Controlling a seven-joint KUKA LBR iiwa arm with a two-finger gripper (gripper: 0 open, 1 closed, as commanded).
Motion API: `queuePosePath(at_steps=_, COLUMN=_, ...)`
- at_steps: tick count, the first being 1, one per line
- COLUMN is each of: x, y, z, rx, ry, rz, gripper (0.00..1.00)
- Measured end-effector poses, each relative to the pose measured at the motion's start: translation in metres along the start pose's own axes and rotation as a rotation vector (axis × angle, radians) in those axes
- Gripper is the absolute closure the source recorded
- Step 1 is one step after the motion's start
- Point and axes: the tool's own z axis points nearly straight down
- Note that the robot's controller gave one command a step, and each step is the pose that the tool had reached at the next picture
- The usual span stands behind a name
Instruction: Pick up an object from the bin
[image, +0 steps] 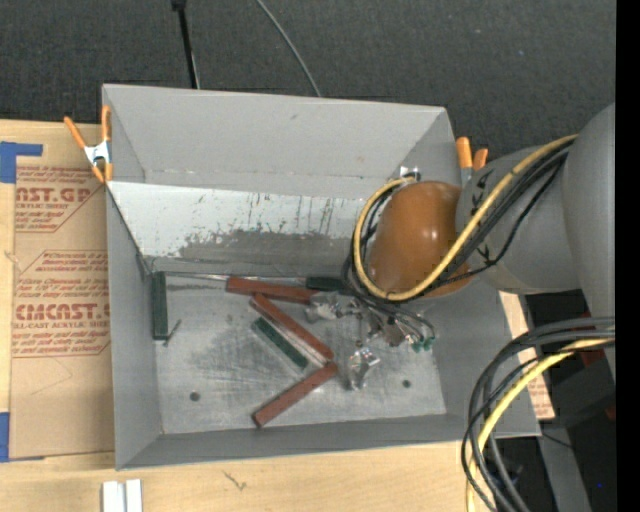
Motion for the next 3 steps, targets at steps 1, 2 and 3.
queuePosePath(at_steps=1, x=0.0, y=0.0, z=0.0, rx=0.0, ry=0.0, rz=0.0, gripper=0.0)
queuePosePath(at_steps=2, x=-0.004, y=0.083, z=-0.001, rx=-0.002, ry=0.014, rz=-0.179, gripper=1.0)
queuePosePath(at_steps=3, x=-0.004, y=0.083, z=-0.001, rx=-0.001, ry=0.014, rz=-0.18, gripper=1.0)
